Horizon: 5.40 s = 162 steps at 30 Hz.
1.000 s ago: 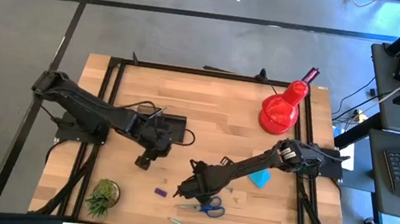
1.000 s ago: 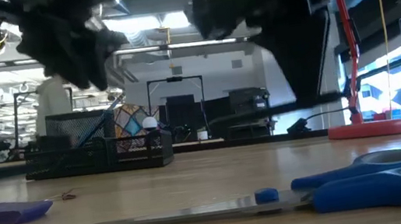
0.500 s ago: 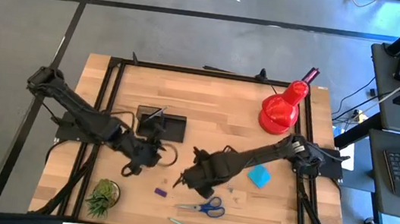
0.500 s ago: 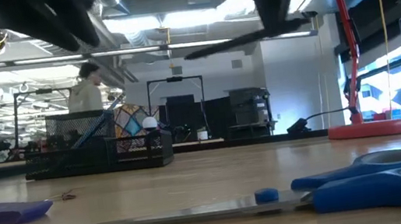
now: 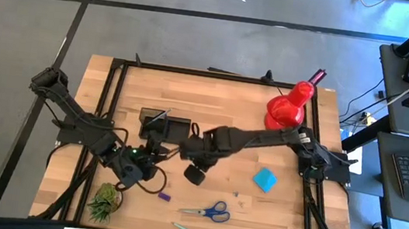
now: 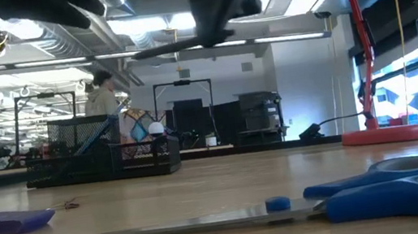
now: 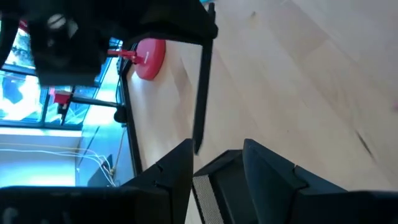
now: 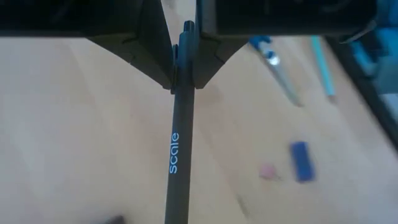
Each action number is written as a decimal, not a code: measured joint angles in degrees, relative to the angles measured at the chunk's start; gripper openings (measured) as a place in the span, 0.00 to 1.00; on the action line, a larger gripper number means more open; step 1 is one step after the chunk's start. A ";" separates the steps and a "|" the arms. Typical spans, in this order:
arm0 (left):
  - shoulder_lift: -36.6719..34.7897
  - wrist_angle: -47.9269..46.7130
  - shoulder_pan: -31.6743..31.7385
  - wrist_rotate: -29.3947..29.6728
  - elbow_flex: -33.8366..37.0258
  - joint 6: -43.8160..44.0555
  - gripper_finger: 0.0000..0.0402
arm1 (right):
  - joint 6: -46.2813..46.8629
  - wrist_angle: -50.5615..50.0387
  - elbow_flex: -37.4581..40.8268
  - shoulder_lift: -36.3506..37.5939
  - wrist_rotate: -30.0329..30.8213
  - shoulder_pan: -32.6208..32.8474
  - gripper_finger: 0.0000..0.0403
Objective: Pick and place office supplies into organizer
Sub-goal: Put the black pen into the black desk organizer
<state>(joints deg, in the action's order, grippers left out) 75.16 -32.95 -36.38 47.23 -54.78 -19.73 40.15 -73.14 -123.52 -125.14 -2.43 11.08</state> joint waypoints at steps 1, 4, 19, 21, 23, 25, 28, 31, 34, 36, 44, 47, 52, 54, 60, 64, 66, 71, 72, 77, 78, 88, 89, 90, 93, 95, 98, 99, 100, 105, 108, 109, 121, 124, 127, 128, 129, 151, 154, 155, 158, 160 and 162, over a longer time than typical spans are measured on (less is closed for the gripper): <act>0.02 0.00 -0.02 0.55 0.00 -0.32 0.33 | -0.08 0.92 0.00 0.00 -1.30 -0.63 0.13; 0.03 -0.02 -0.02 2.72 0.00 -0.98 0.33 | -0.14 4.44 0.00 0.00 -4.96 -2.16 0.13; 5.11 -1.03 -3.41 13.96 0.02 -0.88 0.38 | 0.07 14.92 0.00 0.07 -9.75 -4.73 0.13; 5.09 -0.84 -3.41 15.16 0.02 -0.56 0.38 | 0.08 16.25 0.00 0.07 -9.83 -4.77 0.13; 5.09 -0.86 -3.22 15.23 0.02 -0.56 0.38 | 0.13 17.82 0.00 0.07 -10.11 -4.77 0.13; 5.09 -0.74 -2.82 15.24 0.02 -0.56 0.38 | 0.17 19.66 0.00 0.07 -10.82 -4.77 0.13; 5.09 -0.68 -2.45 15.25 0.02 -0.56 0.38 | 0.17 21.06 0.00 0.09 -12.24 -4.77 0.13; 5.09 -0.68 -2.40 15.25 0.02 -0.56 0.37 | 0.06 21.18 0.00 0.09 -12.31 -4.75 0.13; 5.09 -0.68 -2.40 15.25 0.02 -0.56 0.35 | 0.08 21.18 0.00 0.09 -12.31 -4.77 0.13; 5.09 -0.68 -2.40 15.25 0.02 -0.56 0.32 | 0.02 21.16 0.00 0.09 -12.31 -4.77 0.13; 5.09 -0.68 -2.40 14.57 0.02 -0.57 0.19 | -0.11 21.11 0.00 0.09 -12.31 -4.75 0.13; 5.09 -0.90 -2.40 14.11 0.04 -0.65 0.13 | -0.18 21.00 0.00 0.09 -12.33 -4.75 0.13; 5.09 -0.80 -2.40 11.92 0.07 -1.72 0.08 | -0.64 20.84 0.00 0.11 -12.44 -4.70 0.13; 5.06 -0.68 -2.38 11.47 0.07 -2.16 0.08 | -1.28 20.79 0.00 0.11 -12.42 -4.66 0.13; 5.04 -0.65 -2.40 11.75 0.07 -2.04 0.08 | -4.72 20.87 0.00 0.11 -12.49 -4.49 0.16; 5.04 -0.63 -2.40 11.47 0.07 -2.01 0.08 | -5.75 21.18 0.00 0.11 -12.66 -4.49 0.27; 5.04 -0.63 -2.40 11.43 0.07 -1.91 0.08 | -7.31 20.95 0.00 0.11 -12.64 -4.49 0.34; 4.93 -0.68 -2.38 9.09 0.07 1.12 0.08 | -12.01 16.10 -0.39 0.26 -10.94 -4.77 0.49; 4.80 -0.74 -2.32 8.80 0.07 2.30 0.08 | -12.23 14.68 -1.05 0.30 -9.08 -4.81 0.51; 2.76 -2.18 -2.14 4.56 0.07 9.81 0.08 | -15.14 5.09 -6.94 0.68 5.38 -4.42 0.56; 1.98 -2.69 -2.03 3.40 0.07 11.07 0.08 | -15.50 4.20 -7.72 0.68 8.43 -4.12 0.57; -10.98 -4.58 3.21 -6.26 0.16 14.52 0.08 | -16.95 -6.23 -10.43 1.70 22.20 3.77 0.57; -12.57 -2.44 4.04 -7.00 0.68 13.98 0.08 | -17.87 -6.44 -10.43 1.70 22.07 4.83 0.57; -14.41 -0.31 4.80 -7.82 1.62 12.90 0.08 | -18.27 -6.37 -10.43 1.70 22.02 5.84 0.57; -19.88 6.76 7.50 -11.52 6.04 9.09 0.07 | -20.53 -6.16 -10.43 1.70 22.39 8.47 0.57; -23.80 10.09 9.41 -14.65 9.12 7.92 0.07 | -22.29 -6.12 -10.43 1.70 23.77 9.65 0.57; -29.39 13.53 12.27 -17.54 13.04 8.39 0.07 | -24.89 -5.19 -10.21 1.70 23.76 10.54 0.57; -30.93 13.89 13.21 -18.14 13.80 8.55 0.07 | -25.89 -4.26 -9.78 1.70 23.77 10.64 0.57; -32.34 14.36 14.02 -18.57 14.41 8.64 0.07 | -27.13 -3.08 -9.28 1.70 23.64 10.61 0.57; -37.67 15.38 16.55 -18.75 16.02 10.88 0.08 | -34.71 7.77 -5.41 1.66 16.65 9.62 0.57; -39.16 15.20 16.87 -19.41 16.02 11.59 0.09 | -37.77 11.05 -2.90 1.76 14.45 8.97 0.57; -39.49 15.21 16.90 -20.16 16.02 11.57 0.09 | -38.56 12.76 -1.82 2.18 14.42 8.70 0.57; -39.95 15.01 17.86 -21.32 16.04 10.60 0.08 | -40.38 54.84 38.96 22.92 9.86 5.83 0.57; -39.94 15.16 19.94 -21.32 16.04 10.56 0.07 | -40.21 66.84 51.34 29.47 9.86 5.87 0.57; -39.59 15.26 23.08 -21.45 16.04 11.01 0.08 | -38.88 78.73 62.00 35.20 9.79 6.32 0.57; -39.27 15.28 24.23 -21.60 16.06 11.23 0.07 | -39.00 83.00 65.33 36.88 9.82 6.66 0.57; -38.84 16.43 25.49 -22.13 16.52 11.27 0.07 | -39.43 86.81 68.69 38.39 9.86 6.96 0.57; -39.02 47.31 51.70 -42.78 40.12 21.79 0.08 | -38.91 119.56 101.46 55.74 10.03 7.12 0.57; -39.04 48.89 52.06 -43.34 43.12 23.43 0.08 | -38.91 119.72 101.46 55.74 10.02 7.12 0.57; -39.04 49.12 52.06 -43.74 43.87 23.56 0.08 | -38.89 119.73 101.46 55.74 10.01 7.12 0.57; -39.06 49.96 52.06 -43.96 46.03 24.32 0.08 | -38.91 119.71 101.46 55.74 10.03 7.12 0.57; -39.06 50.01 52.06 -43.94 46.89 24.52 0.08 | -38.91 119.71 101.46 55.74 10.01 7.12 0.57; -39.07 50.01 52.04 -43.94 47.30 24.55 0.08 | -38.90 119.69 101.46 55.71 10.01 7.12 0.57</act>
<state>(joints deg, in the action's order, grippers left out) 36.09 17.06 15.66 3.29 -7.48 4.82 1.25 46.54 -22.06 -69.43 7.57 18.20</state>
